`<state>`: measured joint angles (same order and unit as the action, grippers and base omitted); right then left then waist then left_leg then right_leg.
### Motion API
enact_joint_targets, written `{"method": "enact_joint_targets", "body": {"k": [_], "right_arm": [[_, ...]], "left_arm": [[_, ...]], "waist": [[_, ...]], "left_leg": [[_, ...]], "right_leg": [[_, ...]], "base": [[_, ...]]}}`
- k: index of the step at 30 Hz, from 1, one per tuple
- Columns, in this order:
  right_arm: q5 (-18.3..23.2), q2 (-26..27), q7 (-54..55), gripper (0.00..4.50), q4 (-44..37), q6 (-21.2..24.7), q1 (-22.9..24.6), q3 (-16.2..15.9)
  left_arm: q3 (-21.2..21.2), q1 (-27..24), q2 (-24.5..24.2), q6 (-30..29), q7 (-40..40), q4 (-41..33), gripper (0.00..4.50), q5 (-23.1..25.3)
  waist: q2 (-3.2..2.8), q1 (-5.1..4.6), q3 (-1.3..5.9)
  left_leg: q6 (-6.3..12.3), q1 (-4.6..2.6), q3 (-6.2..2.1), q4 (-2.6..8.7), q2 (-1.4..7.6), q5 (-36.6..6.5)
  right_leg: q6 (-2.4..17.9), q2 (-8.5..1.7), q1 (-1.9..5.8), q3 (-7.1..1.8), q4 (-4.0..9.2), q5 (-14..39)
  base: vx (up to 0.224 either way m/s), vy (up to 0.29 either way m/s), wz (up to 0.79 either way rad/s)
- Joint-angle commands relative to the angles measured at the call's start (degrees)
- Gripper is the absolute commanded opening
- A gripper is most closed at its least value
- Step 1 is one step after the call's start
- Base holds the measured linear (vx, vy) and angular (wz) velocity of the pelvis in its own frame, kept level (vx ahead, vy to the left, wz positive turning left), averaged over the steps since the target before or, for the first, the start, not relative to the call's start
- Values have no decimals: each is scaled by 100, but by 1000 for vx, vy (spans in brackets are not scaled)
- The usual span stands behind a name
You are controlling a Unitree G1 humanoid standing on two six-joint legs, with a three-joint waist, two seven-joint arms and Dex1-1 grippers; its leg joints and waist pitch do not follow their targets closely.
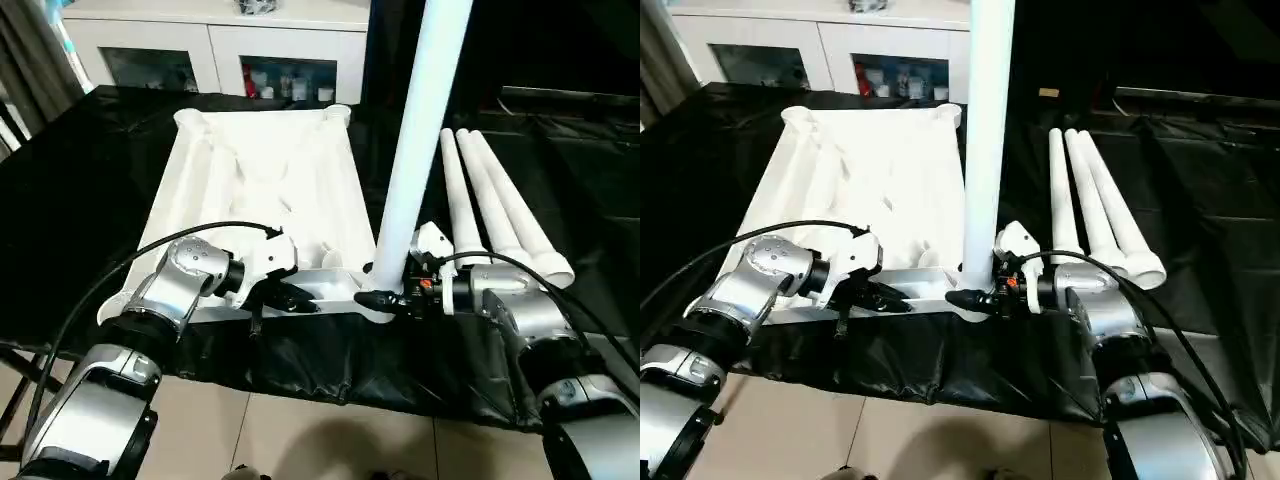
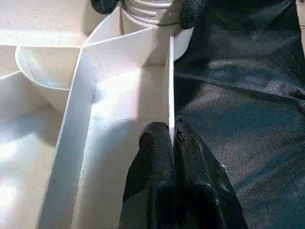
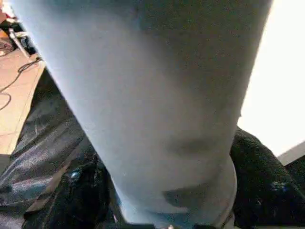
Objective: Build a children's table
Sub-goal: Rotate leg to tighten
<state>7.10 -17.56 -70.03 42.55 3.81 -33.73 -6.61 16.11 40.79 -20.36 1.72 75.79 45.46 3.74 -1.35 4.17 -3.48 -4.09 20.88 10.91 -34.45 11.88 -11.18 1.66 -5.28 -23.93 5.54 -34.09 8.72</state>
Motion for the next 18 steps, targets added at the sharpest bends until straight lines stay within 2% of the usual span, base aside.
{"method": "enact_joint_targets", "body": {"k": [1,3,4,5,6,7,8,10,11,13,15,16,17,18], "right_arm": [[98,259,115,280,-93,145,118,-97],[0,470,830,280,29,24,139,52],[-46,540,1091,279,82,-9,139,95],[-202,650,1649,279,218,-124,119,138],[-202,650,1649,279,218,-124,119,138],[-213,944,2468,279,403,-155,106,322],[-192,1064,2760,279,459,-122,102,398],[-179,1280,3157,278,512,-89,108,465],[-322,1495,3798,277,644,33,37,453],[-343,1715,4345,277,775,69,-55,533],[-351,1813,4626,277,859,82,-120,592],[-299,1880,4669,277,894,25,-150,643],[-299,1880,4669,277,894,25,-150,643],[-249,1985,4751,277,932,-133,-193,745]], "left_arm": [[-33,137,158,-61,-352,78,0,-26],[-120,198,345,-154,-850,138,0,23],[-156,221,417,-203,-1021,153,0,28],[-222,260,543,-414,-1256,155,0,9],[-222,260,543,-414,-1256,155,0,9],[-228,295,764,-600,-1678,101,0,88],[-229,308,850,-668,-1831,78,0,117],[-244,342,1017,-791,-2134,51,0,160],[-241,365,1179,-879,-2370,31,0,193],[-238,371,1314,-912,-2533,5,0,203],[-228,360,1367,-930,-2547,-22,0,188],[-205,349,1389,-882,-2562,-35,0,202],[-205,349,1389,-882,-2562,-35,0,202],[-153,320,1410,-821,-2581,-63,0,239]], "waist": [[17,17,456],[31,2,419],[36,-3,412],[23,-25,389],[30,-41,374],[19,-58,380],[19,-113,356],[24,-142,334],[-8,-167,343],[-14,-222,340],[-32,-264,352],[-30,-278,361],[-36,-284,352],[-13,-285,359]], "left_leg": [[463,-34,-42,386,162,-853],[344,-56,-35,409,163,-1066],[233,-91,-41,407,139,-1224],[160,-93,-46,426,131,-1303],[124,-105,-52,434,124,-1385],[100,-112,-65,438,115,-1457],[69,-133,-75,444,102,-1611],[64,-154,-82,443,85,-1764],[72,-175,-95,436,70,-1825],[52,-181,-111,450,68,-1923],[91,-169,-132,465,70,-2017],[115,-132,-144,487,77,-1994],[132,-146,-144,490,81,-2073],[138,-153,-141,487,81,-2094]], "right_leg": [[1436,-324,370,-270,323,1132],[1322,-334,337,-279,382,1546],[1207,-354,340,-273,434,1964],[1084,-348,323,-272,466,2272],[1026,-337,314,-265,489,2439],[933,-350,321,-260,517,2634],[846,-343,298,-241,567,2904],[714,-334,282,-216,616,3228],[599,-338,268,-200,664,3430],[557,-323,259,-163,688,3471],[534,-320,290,-124,706,3393],[539,-323,315,-127,695,3250],[559,-321,290,-135,701,3212],[573,-321,286,-138,700,3187]], "base": [[0,0,0],[0,0,0],[0,0,0],[0,0,0],[0,0,0],[0,0,0],[0,0,0],[0,0,0],[0,0,0],[0,0,0],[0,0,0],[0,0,0],[0,0,0],[0,0,0]]}}
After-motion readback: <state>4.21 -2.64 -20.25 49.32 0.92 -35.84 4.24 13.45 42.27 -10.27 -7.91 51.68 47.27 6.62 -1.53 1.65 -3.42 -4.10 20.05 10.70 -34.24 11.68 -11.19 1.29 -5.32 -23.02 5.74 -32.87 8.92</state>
